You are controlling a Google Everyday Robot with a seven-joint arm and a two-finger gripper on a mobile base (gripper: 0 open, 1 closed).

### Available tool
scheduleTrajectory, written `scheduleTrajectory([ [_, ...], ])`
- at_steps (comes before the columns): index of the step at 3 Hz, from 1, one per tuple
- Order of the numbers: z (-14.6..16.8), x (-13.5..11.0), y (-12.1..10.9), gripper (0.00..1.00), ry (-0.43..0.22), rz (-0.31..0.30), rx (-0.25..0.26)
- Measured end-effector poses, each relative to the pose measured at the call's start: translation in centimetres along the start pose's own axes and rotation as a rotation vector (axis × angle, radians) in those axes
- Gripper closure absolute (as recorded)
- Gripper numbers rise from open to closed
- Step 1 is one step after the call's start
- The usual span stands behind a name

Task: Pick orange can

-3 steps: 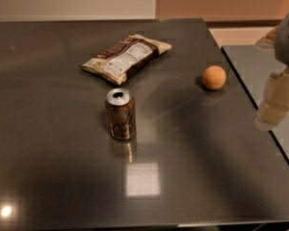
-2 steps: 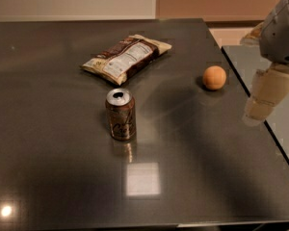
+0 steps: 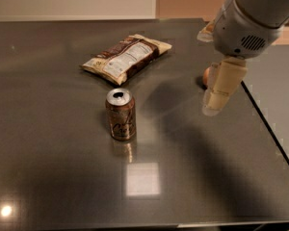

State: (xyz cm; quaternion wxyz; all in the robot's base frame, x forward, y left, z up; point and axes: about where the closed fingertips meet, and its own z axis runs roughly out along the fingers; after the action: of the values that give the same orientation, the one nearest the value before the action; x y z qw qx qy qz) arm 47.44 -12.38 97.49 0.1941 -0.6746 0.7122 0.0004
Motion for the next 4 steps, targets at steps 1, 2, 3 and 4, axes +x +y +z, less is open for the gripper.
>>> scheduleTrajectory([
  [1,2.2,-3.4,0.1,0.00,-0.050,-0.035,-0.048],
  [2,4.3,-6.4,0.7,0.00,-0.096,-0.065,-0.084],
  [3,6.1,-8.9,1.3,0.00,-0.139,-0.089,-0.116],
  [4,7.9,-11.1,1.7,0.00,-0.184,-0.108,-0.140],
])
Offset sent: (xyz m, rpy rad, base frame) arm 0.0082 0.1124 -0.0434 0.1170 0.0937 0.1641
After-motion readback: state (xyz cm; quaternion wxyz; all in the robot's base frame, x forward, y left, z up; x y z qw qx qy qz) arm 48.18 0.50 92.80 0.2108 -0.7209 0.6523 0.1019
